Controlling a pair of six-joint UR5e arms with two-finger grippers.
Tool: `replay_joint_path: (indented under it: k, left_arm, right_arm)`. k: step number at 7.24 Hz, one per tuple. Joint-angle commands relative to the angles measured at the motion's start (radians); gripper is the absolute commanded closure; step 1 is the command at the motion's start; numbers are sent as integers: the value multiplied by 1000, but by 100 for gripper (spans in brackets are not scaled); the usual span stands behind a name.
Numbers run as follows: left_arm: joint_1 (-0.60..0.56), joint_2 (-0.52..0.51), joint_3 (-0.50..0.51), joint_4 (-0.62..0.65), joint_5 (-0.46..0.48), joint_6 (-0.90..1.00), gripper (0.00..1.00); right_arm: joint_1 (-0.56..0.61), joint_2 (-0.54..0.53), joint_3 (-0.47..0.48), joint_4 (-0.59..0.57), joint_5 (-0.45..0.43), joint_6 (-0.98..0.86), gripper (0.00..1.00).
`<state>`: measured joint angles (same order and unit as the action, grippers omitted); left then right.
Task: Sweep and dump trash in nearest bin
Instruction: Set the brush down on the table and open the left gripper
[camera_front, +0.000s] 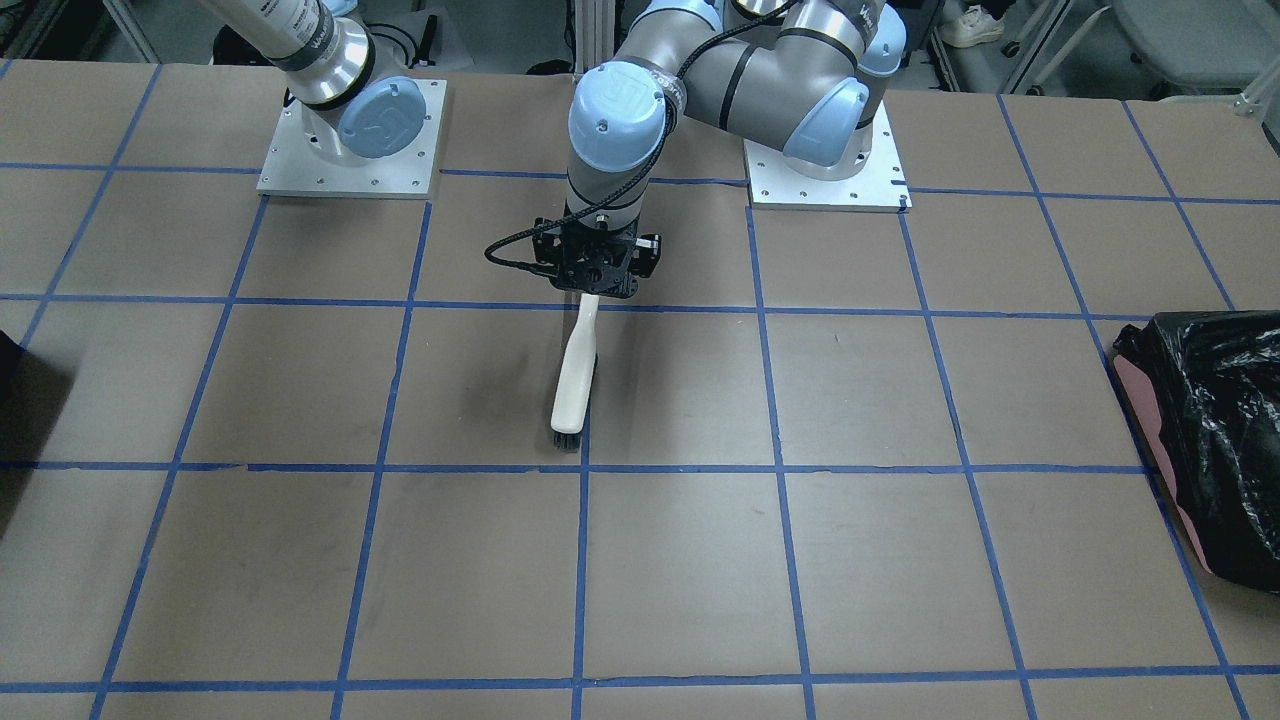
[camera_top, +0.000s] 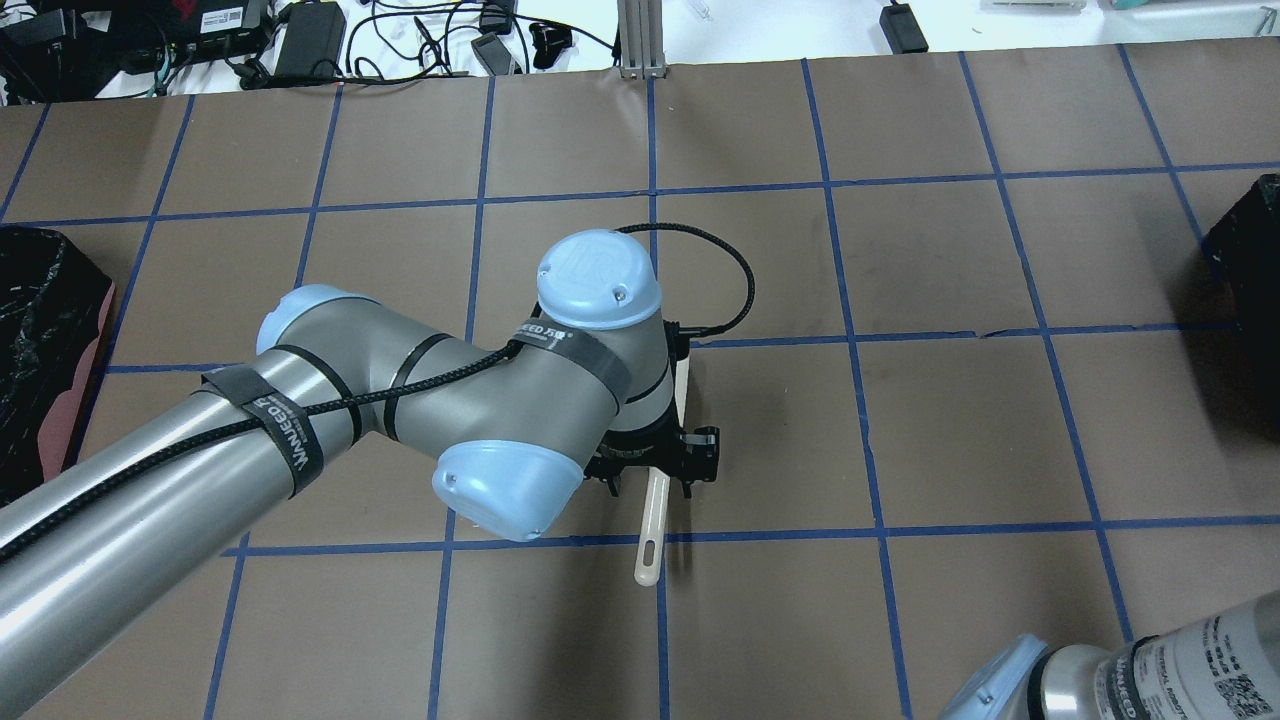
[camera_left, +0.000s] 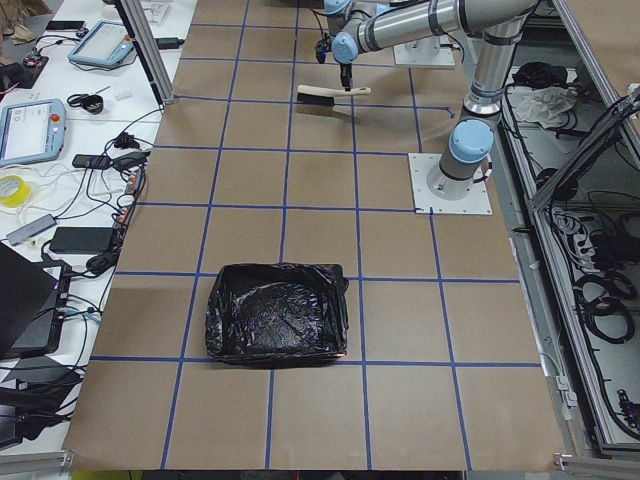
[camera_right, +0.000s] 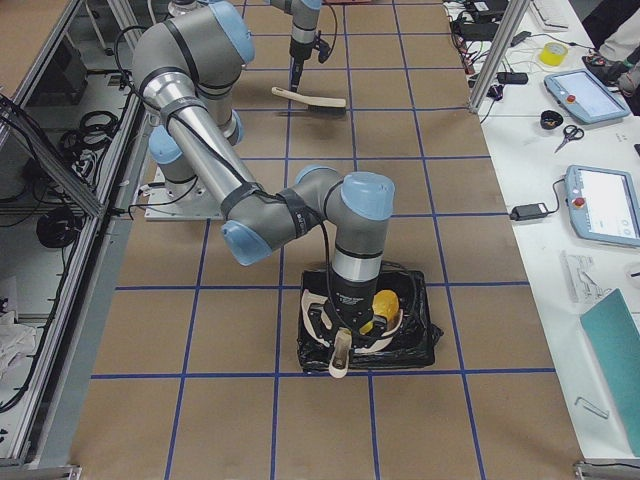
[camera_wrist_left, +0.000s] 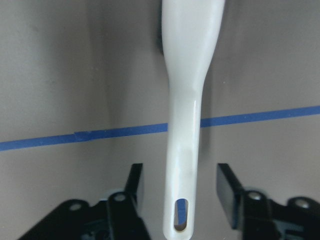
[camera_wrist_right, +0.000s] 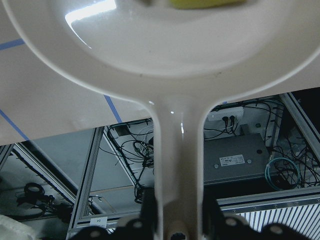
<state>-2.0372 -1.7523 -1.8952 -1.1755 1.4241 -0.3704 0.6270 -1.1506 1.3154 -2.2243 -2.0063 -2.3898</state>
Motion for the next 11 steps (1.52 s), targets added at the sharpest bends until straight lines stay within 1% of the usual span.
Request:
replay_joint_path:
  k: [1, 2, 3, 4, 5, 6, 7, 8, 9, 10, 11]
  left_arm:
    - [49, 4, 146, -97, 109, 8, 0]
    - [84, 4, 192, -116, 154, 10, 0]
    - [121, 4, 224, -116, 156, 10, 0]
    - [173, 5, 238, -131, 170, 13, 0]
    - [217, 11, 242, -130, 183, 55, 0]
    - [239, 35, 243, -147, 278, 165, 0]
    - [285, 52, 254, -168, 314, 242, 0]
    - [352, 66, 266, -180, 305, 305, 0]
    - [409, 80, 269, -182, 300, 368, 0]
    - [448, 100, 275, -212, 235, 389, 0]
    - [503, 114, 291, -263, 217, 395, 0]
  right_arm:
    - [5, -11, 25, -96, -64, -47, 100]
    - [5, -9, 27, -97, -75, -48, 100]
    - [5, -9, 27, -97, -80, -54, 100]
    - [5, -9, 27, -95, -97, -55, 100]
    - [5, -11, 27, -94, -101, -46, 100]
    - [8, -14, 27, -86, -77, -34, 100]
    - [10, -21, 27, -69, -25, -4, 100]
    - [35, -62, 28, -26, -19, 36, 100]
    - [68, -98, 30, 73, -19, 138, 100]
    - [106, -118, 39, 134, -19, 228, 100]
    - [162, -129, 47, 175, -19, 301, 100]
